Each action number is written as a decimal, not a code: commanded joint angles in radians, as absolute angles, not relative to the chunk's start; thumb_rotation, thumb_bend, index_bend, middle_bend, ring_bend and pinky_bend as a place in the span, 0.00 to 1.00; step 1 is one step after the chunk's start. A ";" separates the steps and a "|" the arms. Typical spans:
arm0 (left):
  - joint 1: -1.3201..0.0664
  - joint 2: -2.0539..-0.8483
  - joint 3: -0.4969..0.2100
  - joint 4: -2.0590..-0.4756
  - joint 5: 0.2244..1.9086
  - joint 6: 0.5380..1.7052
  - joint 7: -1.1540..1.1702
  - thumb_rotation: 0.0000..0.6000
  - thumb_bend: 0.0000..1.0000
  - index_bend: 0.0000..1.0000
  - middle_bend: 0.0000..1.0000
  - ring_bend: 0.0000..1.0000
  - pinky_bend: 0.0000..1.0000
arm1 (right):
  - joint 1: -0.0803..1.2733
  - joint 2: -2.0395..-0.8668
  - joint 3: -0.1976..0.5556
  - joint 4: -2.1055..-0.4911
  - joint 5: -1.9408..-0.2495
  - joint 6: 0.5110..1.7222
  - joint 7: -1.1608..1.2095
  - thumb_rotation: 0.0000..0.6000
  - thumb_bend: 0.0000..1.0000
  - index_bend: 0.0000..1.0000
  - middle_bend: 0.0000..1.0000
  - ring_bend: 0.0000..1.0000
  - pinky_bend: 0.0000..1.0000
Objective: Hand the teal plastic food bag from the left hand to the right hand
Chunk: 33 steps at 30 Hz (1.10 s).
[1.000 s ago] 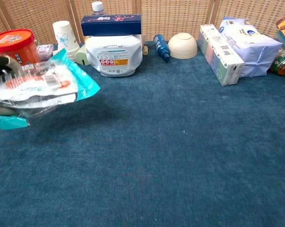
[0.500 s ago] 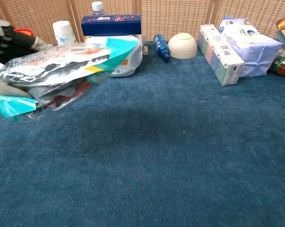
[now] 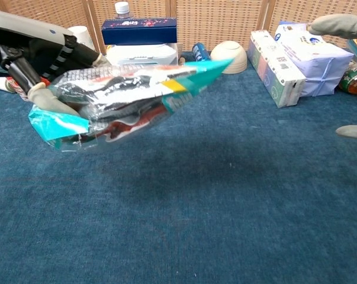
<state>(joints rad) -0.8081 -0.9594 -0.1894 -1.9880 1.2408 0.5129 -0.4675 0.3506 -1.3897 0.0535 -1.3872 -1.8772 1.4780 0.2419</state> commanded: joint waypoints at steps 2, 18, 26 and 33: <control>-0.869 -0.973 -0.194 -1.977 1.169 0.461 -0.421 1.00 0.13 0.64 0.68 0.68 0.65 | 0.372 -1.391 0.053 -1.398 -1.864 1.452 0.244 1.00 0.00 0.00 0.00 0.00 0.05; -1.002 -1.071 -0.187 -1.944 0.925 0.480 -0.327 1.00 0.13 0.64 0.68 0.68 0.65 | 0.412 -1.401 0.032 -1.505 -1.880 1.445 0.241 1.00 0.00 0.00 0.00 0.00 0.12; -1.055 -1.078 -0.185 -1.962 0.844 0.476 -0.300 1.00 0.13 0.64 0.68 0.68 0.65 | 0.439 -1.449 0.031 -1.525 -1.856 1.393 0.192 1.00 0.00 0.04 0.08 0.04 0.17; -1.080 -1.086 -0.178 -1.973 0.791 0.493 -0.282 1.00 0.13 0.64 0.68 0.68 0.63 | 0.445 -1.508 0.042 -1.523 -1.836 1.388 0.132 1.00 0.52 0.56 0.53 0.42 0.53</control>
